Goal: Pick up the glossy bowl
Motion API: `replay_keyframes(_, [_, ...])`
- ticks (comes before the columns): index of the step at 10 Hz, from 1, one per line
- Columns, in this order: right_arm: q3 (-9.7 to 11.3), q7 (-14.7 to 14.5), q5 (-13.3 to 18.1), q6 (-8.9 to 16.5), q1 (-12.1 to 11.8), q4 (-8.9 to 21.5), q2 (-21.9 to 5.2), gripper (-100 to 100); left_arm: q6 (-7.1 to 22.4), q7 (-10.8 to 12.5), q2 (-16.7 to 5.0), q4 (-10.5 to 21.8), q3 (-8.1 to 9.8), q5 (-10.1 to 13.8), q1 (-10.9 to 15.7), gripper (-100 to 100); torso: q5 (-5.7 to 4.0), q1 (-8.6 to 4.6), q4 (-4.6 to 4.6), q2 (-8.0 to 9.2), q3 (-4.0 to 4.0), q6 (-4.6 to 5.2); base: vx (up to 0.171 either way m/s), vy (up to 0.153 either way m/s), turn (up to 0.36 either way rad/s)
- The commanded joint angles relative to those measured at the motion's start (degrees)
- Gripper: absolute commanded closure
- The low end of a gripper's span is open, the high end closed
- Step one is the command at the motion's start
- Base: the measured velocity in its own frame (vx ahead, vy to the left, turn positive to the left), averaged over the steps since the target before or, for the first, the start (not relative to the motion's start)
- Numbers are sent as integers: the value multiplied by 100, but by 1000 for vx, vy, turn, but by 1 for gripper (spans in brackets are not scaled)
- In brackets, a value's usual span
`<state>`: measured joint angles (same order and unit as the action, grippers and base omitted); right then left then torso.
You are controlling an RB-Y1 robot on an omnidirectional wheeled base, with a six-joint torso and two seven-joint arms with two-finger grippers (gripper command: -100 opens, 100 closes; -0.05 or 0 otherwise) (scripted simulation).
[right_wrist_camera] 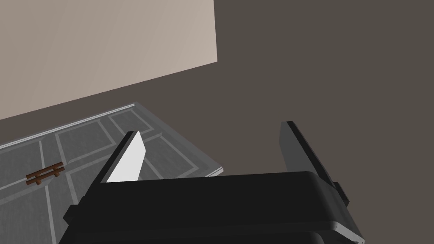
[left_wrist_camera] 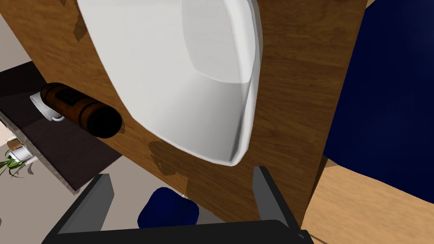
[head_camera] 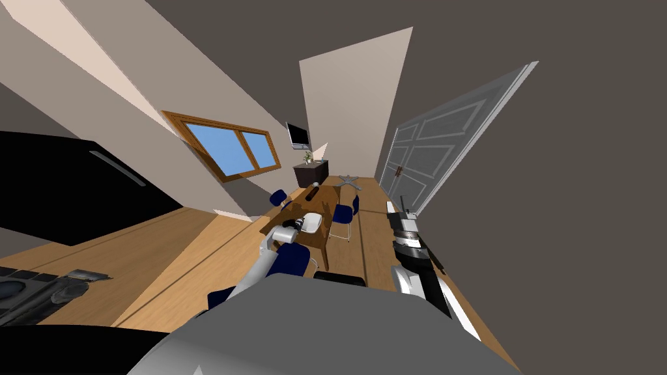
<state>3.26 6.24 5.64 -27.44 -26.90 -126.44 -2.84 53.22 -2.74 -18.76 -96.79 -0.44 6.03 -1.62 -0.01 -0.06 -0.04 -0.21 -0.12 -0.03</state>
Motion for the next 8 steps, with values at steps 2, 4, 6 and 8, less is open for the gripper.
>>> replay_keyframes(2, [0, 0, 0, 0, 0, 0, 0, 0, 413, 1, 86, 322, -80, 81, 116, -100, 0, -2, -1, -4, -2, 1, 65, -19, 7])
replay_keyframes(4, [0, 0, 0, 0, 0, 0, 0, 0, 652, -6, 113, 499, -118, 154, 174, -100, 0, 1, -2, -9, -5, 1, 60, -12, 5])
replay_keyframes(6, [0, 0, 0, 0, 0, 0, 0, 0, 897, -13, 133, 675, -155, 222, 224, -100, 0, 1, 0, 1, 0, 1, 43, -15, 2])
replay_keyframes(8, [0, 0, 0, 0, 0, 0, 0, 0, 952, -3, 139, 637, -161, 215, 223, -100, 0, 1, 1, 5, 3, 0, 22, -9, 2])
